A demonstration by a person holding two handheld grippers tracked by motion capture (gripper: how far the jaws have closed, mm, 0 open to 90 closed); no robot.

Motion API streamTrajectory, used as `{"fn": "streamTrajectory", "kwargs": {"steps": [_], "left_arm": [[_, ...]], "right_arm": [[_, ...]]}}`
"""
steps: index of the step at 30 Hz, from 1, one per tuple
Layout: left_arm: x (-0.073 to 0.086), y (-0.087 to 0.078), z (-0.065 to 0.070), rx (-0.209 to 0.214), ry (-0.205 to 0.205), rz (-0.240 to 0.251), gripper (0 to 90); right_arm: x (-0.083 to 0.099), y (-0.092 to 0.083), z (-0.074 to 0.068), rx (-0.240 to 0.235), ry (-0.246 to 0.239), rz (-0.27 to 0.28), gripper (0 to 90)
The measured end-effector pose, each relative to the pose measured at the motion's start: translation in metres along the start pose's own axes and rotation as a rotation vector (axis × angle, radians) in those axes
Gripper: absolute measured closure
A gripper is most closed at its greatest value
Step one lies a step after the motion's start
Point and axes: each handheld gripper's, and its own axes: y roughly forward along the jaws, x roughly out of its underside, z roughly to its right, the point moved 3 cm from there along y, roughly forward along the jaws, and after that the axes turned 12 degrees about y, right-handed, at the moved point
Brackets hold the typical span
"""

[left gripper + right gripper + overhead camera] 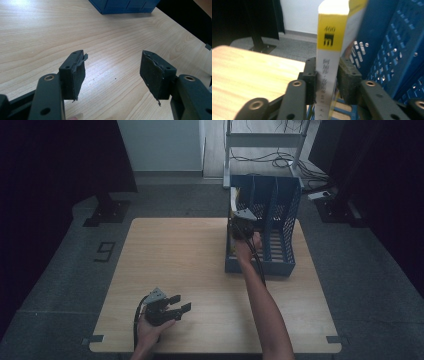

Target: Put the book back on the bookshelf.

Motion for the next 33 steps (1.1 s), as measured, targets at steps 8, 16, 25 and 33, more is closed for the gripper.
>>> {"fn": "streamTrajectory", "kwargs": {"steps": [8,16,25,33], "left_arm": [[0.0,0.001,0.001,0.003,0.001,-0.002,36.9],[0.0,0.001,0.001,0.004,0.0,-0.002,36.8],[0.001,0.001,0.001,0.005,-0.001,-0.006,36.8],[0.001,0.002,0.001,0.006,-0.004,-0.007,36.8]], "right_arm": [[0.004,-0.001,0.0,-0.013,-0.004,0.005,65.6],[0.004,-0.005,0.001,-0.028,-0.004,0.01,60.7],[0.007,-0.009,-0.001,-0.042,-0.001,0.021,51.6],[0.008,-0.015,0.001,-0.067,0.004,0.023,47.3]]}}
